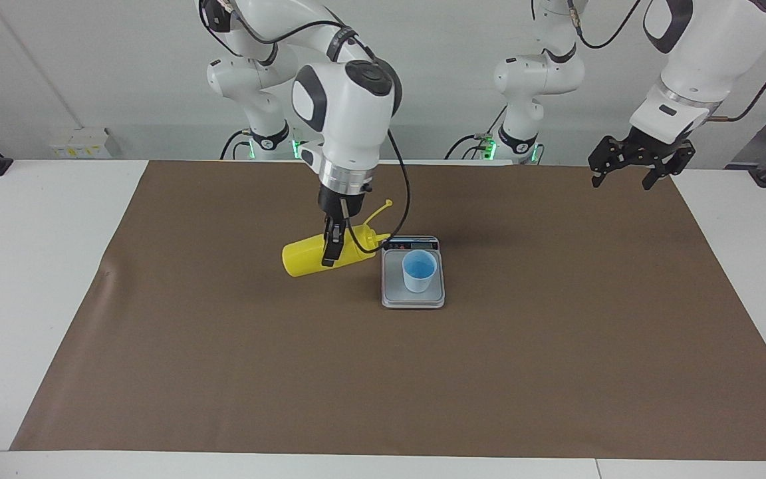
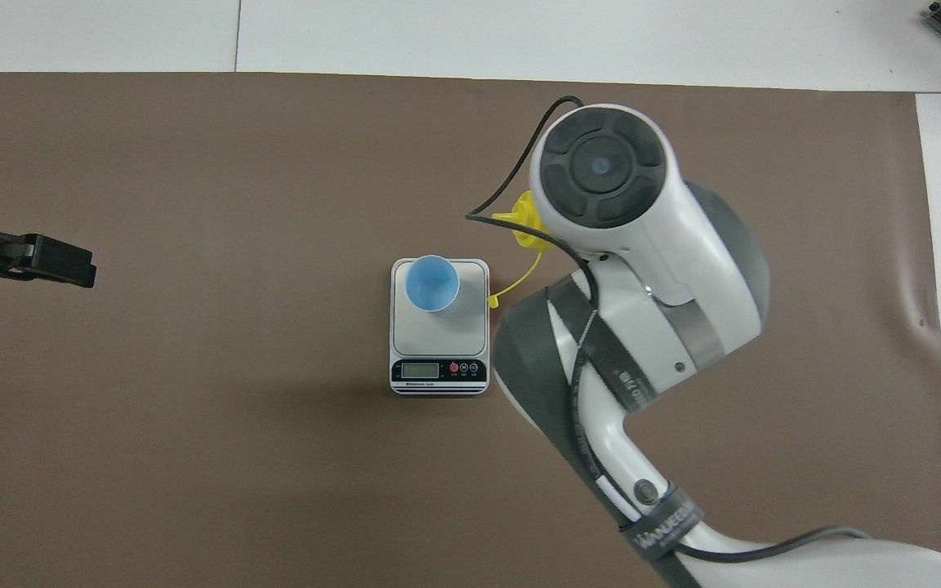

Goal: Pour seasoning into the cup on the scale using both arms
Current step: 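Turn the yellow bottle upright and carry it away from the scale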

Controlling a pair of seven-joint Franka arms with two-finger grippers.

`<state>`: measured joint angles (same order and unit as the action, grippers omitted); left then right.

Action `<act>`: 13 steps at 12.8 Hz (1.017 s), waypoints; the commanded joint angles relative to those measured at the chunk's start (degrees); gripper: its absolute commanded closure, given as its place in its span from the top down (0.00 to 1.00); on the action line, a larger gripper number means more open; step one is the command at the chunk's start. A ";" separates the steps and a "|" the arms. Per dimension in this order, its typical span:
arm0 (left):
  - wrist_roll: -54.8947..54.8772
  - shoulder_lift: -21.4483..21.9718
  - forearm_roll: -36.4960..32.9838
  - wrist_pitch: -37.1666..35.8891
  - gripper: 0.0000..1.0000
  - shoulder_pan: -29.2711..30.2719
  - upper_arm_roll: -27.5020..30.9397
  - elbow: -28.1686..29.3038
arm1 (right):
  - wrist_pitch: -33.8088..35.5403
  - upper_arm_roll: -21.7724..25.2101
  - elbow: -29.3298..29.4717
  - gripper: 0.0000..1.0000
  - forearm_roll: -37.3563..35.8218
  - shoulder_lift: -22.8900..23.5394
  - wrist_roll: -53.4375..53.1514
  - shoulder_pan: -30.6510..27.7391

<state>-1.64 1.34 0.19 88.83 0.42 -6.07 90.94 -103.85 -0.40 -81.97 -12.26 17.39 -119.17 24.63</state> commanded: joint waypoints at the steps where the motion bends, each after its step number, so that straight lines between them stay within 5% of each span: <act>1: -0.30 0.33 0.60 -0.68 1.00 0.72 -0.35 0.29 | -0.74 -0.66 -1.96 0.00 9.14 -3.67 3.67 -5.53; 8: -0.30 0.33 0.60 -0.68 1.00 0.72 -0.26 0.29 | -0.30 -0.57 -9.95 0.00 35.86 -9.48 20.97 -19.34; 13: -0.30 0.33 0.60 -0.68 1.00 0.72 -0.26 0.29 | -0.30 -0.57 -16.54 0.00 44.95 -10.36 35.38 -26.12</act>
<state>-1.64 1.34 0.19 88.83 0.42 -6.07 90.94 -103.52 -0.22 -94.33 29.97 9.22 -89.01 0.20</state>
